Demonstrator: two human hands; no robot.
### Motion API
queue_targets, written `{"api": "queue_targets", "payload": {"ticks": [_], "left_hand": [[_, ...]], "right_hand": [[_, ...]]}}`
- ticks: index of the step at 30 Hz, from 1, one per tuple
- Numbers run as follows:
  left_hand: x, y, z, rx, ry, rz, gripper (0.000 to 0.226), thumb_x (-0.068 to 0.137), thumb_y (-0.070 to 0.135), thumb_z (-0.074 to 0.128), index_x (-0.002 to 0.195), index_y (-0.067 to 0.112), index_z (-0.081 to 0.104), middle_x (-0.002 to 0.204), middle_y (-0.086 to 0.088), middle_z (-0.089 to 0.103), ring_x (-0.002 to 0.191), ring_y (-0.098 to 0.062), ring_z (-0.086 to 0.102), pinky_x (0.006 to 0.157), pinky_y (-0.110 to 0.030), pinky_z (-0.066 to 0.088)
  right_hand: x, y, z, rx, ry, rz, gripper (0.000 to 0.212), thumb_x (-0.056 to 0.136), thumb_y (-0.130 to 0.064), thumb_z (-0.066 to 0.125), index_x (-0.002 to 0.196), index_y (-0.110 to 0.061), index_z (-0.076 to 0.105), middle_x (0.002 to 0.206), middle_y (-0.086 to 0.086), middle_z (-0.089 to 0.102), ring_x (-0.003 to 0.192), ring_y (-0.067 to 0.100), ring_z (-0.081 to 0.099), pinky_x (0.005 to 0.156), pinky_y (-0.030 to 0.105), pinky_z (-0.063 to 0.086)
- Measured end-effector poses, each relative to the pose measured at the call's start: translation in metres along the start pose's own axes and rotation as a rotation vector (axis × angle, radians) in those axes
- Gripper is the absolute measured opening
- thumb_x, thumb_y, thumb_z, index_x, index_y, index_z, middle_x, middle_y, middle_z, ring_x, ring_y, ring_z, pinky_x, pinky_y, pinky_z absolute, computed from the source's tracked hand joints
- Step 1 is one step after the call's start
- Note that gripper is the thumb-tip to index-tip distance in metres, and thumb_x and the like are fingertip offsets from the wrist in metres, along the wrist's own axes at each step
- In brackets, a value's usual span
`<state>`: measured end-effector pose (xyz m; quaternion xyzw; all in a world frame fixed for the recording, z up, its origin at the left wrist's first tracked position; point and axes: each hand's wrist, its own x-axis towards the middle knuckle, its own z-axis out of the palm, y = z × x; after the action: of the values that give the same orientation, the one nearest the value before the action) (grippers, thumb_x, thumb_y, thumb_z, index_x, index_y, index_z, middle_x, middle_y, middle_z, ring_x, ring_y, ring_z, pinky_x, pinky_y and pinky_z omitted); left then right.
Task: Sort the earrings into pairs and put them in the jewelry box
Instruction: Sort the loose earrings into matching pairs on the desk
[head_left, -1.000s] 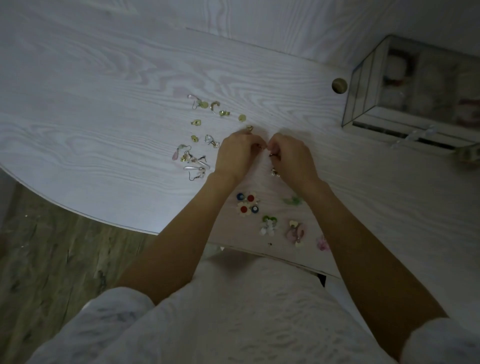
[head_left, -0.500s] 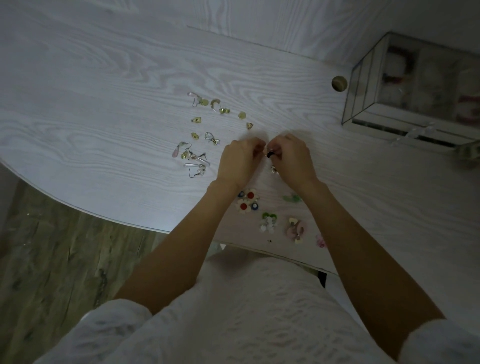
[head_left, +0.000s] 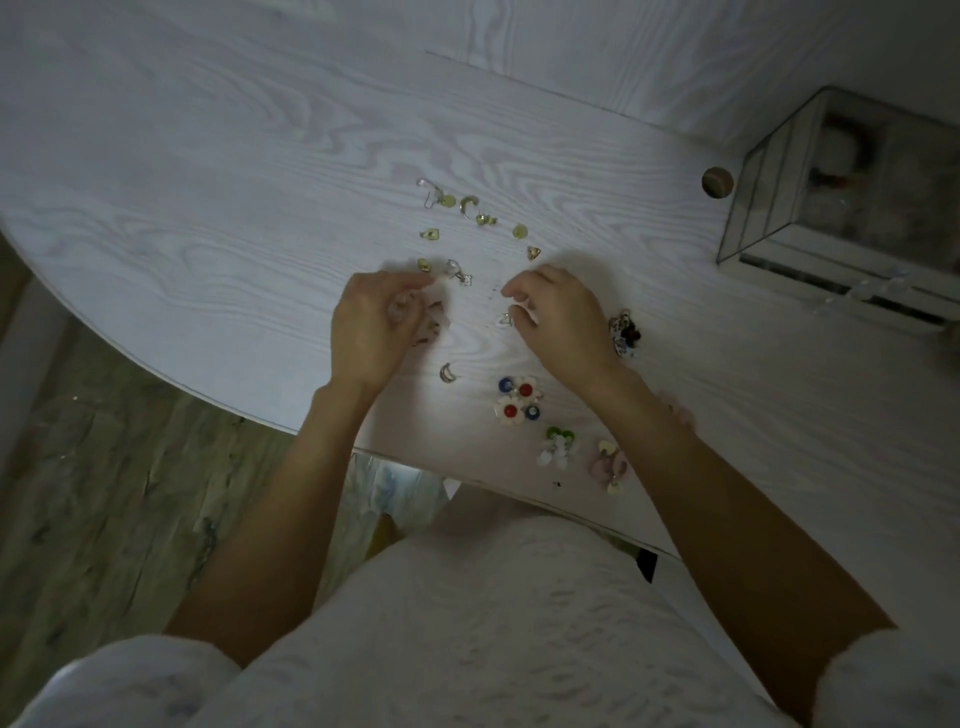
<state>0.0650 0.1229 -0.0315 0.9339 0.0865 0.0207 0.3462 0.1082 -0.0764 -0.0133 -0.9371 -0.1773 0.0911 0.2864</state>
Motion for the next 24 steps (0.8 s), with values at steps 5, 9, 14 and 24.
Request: {"api": "queue_targets", "payload": {"ticks": [5,9,14,24], "left_hand": [[0.020,0.001,0.006,0.097,-0.050,0.016,0.034,0.081,0.012,0.063,0.114,0.014,0.063,0.114,-0.010,0.063,0.105,-0.032,0.049,0.083,-0.019,0.029],[0.040,0.009,0.020,0.222,-0.141,0.183,0.036,0.080,0.014,0.060,0.116,0.016,0.062,0.113,-0.010,0.064,0.098,-0.035,0.052,0.084,-0.038,0.040],[0.048,0.008,0.023,0.281,-0.139,0.214,0.020,0.081,0.016,0.063,0.100,0.015,0.070,0.102,-0.009,0.067,0.087,-0.034,0.053,0.071,-0.037,0.037],[0.037,-0.005,0.017,0.171,-0.099,0.107,0.014,0.078,0.011,0.067,0.090,0.016,0.073,0.086,-0.009,0.067,0.080,-0.031,0.051,0.071,-0.029,0.032]], "right_hand": [[0.017,-0.010,0.021,-0.031,-0.120,0.002,0.024,0.086,-0.008,0.060,0.109,-0.007,0.061,0.109,0.011,0.059,0.096,0.025,0.057,0.080,0.039,0.051],[0.021,-0.009,0.027,-0.061,-0.179,0.037,0.029,0.085,-0.007,0.061,0.114,-0.008,0.059,0.115,0.010,0.055,0.099,0.025,0.056,0.084,0.039,0.050],[0.019,-0.002,0.020,-0.059,-0.159,0.063,0.029,0.084,-0.014,0.063,0.112,-0.010,0.060,0.112,0.009,0.057,0.104,0.023,0.053,0.082,0.038,0.050],[0.040,0.003,0.004,0.071,-0.100,0.156,0.031,0.083,0.010,0.049,0.101,-0.008,0.066,0.106,0.011,0.065,0.097,0.019,0.060,0.086,0.030,0.050]]}}
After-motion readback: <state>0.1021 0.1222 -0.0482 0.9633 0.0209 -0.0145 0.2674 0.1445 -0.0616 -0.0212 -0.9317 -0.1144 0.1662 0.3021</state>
